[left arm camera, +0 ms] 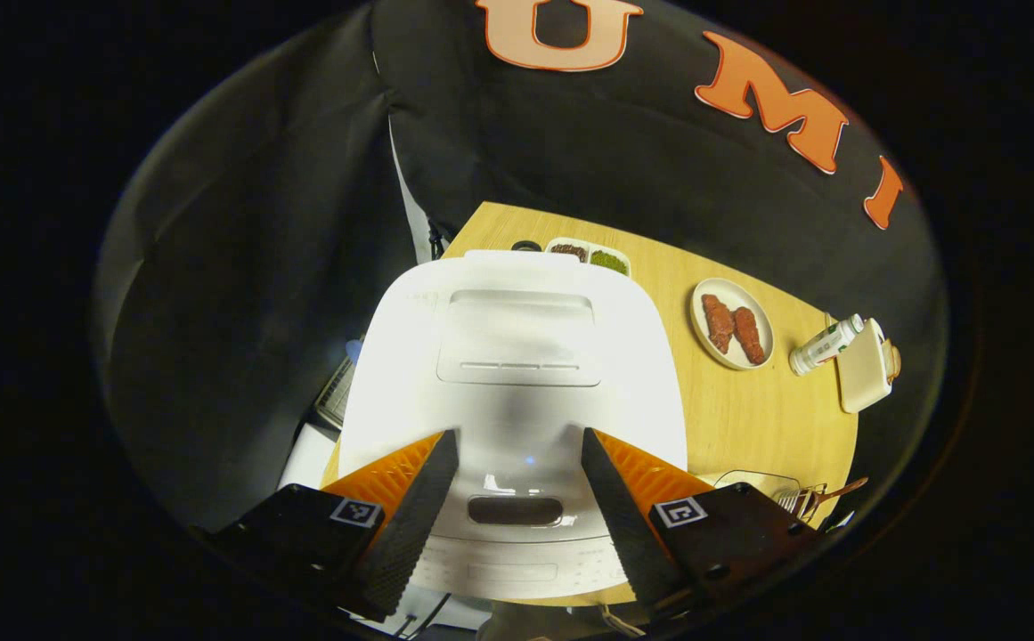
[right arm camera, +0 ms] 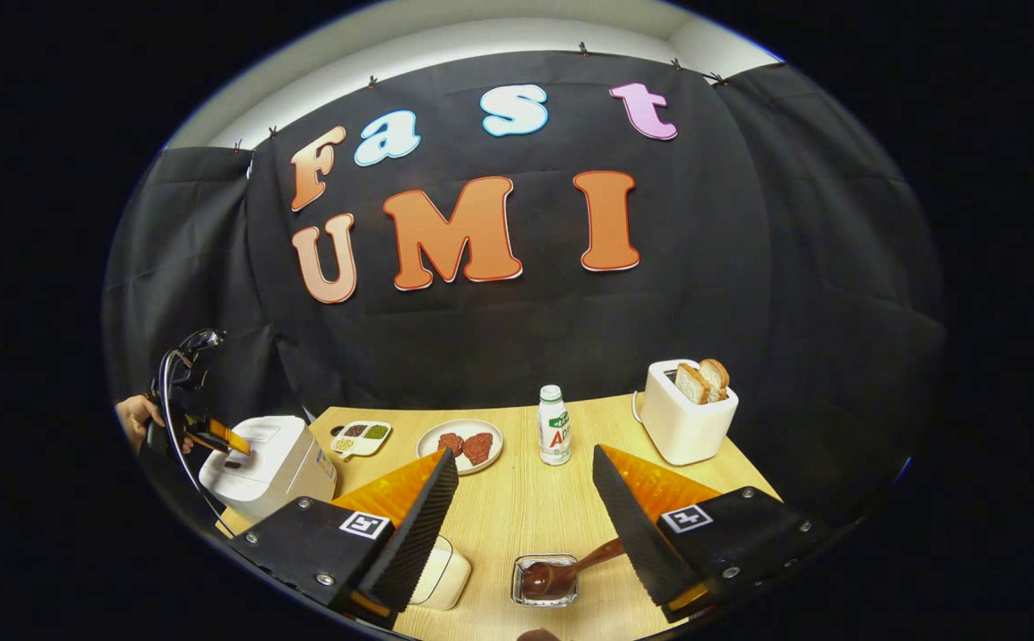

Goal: Close the left gripper, press the button to open the rice cooker; take a wooden spoon from the chopstick holder with the right hand, scoop a spoonful of rice and pour it into the rice cooker, then put the wooden spoon back into the chopstick holder.

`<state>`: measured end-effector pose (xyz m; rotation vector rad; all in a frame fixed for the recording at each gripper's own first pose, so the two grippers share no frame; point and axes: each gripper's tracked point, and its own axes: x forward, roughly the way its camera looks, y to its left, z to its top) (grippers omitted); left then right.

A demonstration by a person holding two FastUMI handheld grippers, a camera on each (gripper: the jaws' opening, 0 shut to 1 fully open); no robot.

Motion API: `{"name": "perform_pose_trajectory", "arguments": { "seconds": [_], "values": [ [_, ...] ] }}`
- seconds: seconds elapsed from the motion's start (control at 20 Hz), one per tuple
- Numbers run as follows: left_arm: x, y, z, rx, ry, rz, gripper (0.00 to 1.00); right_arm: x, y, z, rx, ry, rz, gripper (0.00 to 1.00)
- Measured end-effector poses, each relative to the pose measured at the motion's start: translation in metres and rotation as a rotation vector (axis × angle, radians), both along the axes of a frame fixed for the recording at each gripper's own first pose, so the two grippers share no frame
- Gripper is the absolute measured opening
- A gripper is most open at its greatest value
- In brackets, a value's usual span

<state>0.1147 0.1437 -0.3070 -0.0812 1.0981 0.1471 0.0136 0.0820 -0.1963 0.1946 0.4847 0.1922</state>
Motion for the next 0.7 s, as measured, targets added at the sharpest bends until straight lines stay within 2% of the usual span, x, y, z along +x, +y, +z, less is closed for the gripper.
{"name": "perform_pose_trajectory", "arguments": {
  "seconds": [0.15,0.3,0.7],
  "values": [
    [0.006,0.005,0.031,0.048,-0.07,-0.014,0.95,0.007,0.003,0.013,-0.008,-0.03,0.004,0.95],
    [0.011,0.004,0.08,0.062,-0.188,-0.018,0.95,0.016,0.013,0.036,-0.028,-0.086,0.022,0.95],
    [0.013,-0.001,0.243,0.13,-0.651,-0.041,0.94,0.043,0.059,0.127,-0.019,-0.288,0.063,0.95]
  ]
}}
